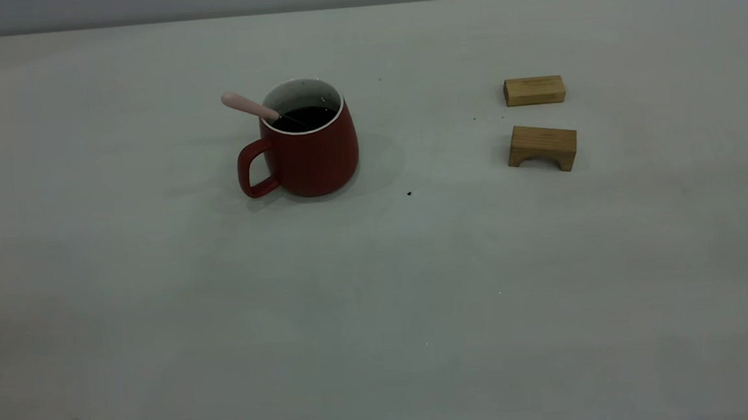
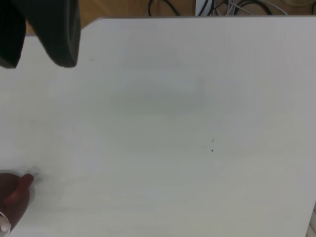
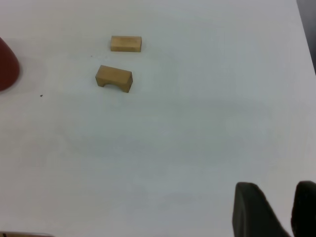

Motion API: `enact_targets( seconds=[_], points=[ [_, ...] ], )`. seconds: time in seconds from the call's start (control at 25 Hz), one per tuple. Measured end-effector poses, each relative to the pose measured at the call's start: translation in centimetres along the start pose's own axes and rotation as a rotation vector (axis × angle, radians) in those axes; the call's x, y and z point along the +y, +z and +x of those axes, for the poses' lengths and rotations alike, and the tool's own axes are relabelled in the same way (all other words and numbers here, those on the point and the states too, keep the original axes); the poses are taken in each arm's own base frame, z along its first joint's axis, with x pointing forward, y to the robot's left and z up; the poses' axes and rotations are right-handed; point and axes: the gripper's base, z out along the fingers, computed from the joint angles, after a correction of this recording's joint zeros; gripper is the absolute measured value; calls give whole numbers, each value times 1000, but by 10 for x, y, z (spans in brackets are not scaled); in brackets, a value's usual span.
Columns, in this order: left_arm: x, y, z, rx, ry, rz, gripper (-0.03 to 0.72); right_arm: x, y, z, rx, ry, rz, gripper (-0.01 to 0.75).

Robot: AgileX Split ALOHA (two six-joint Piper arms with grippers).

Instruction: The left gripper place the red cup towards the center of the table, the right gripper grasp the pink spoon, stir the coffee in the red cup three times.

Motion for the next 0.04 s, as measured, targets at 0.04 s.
enact_targets(
  seconds=[0.04],
  points=[
    [0,0,0,0,0,0,243,0,0,0,0,0,0,237]
  ],
)
